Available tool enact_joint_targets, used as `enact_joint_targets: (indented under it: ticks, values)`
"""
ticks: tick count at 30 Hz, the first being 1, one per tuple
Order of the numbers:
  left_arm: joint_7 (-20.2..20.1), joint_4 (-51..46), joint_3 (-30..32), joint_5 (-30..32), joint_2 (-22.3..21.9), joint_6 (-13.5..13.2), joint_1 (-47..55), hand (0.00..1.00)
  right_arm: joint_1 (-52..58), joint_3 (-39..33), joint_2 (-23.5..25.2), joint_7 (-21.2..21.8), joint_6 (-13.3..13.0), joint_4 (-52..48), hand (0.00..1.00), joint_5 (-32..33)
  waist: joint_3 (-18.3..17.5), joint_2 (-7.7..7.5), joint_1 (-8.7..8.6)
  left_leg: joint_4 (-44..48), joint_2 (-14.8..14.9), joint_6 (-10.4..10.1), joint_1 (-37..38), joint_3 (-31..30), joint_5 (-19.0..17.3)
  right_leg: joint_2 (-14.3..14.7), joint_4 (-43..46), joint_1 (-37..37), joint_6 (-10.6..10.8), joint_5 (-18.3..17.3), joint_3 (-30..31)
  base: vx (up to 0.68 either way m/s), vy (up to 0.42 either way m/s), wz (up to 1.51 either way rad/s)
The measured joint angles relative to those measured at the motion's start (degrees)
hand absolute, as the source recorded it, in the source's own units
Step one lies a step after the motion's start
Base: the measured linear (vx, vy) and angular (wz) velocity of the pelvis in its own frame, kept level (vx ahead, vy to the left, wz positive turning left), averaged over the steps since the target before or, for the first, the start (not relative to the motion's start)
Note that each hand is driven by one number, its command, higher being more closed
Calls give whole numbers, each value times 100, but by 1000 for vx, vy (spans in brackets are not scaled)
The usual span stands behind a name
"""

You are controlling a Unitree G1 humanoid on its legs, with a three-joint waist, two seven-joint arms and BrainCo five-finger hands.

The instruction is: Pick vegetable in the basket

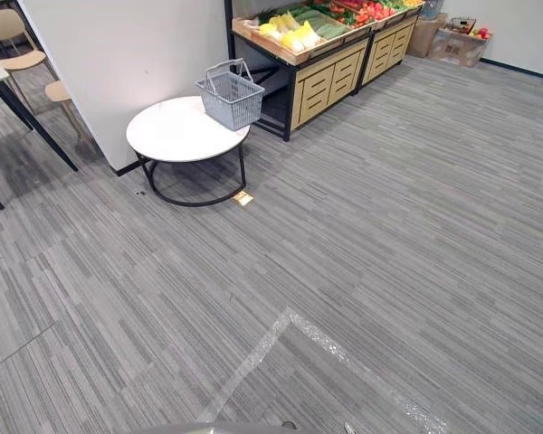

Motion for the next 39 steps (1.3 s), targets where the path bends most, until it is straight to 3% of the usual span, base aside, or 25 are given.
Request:
enact_joint_targets:
  ticks: [39]
  values:
    - [-18,149,-65,-1,30,5,-111,0,-226,-115,41,46,-47,44,0,178,113,-55,-2,-38,63,-24,9,70,-32,66,-281,147,31,111,-12,-24,-24,0]
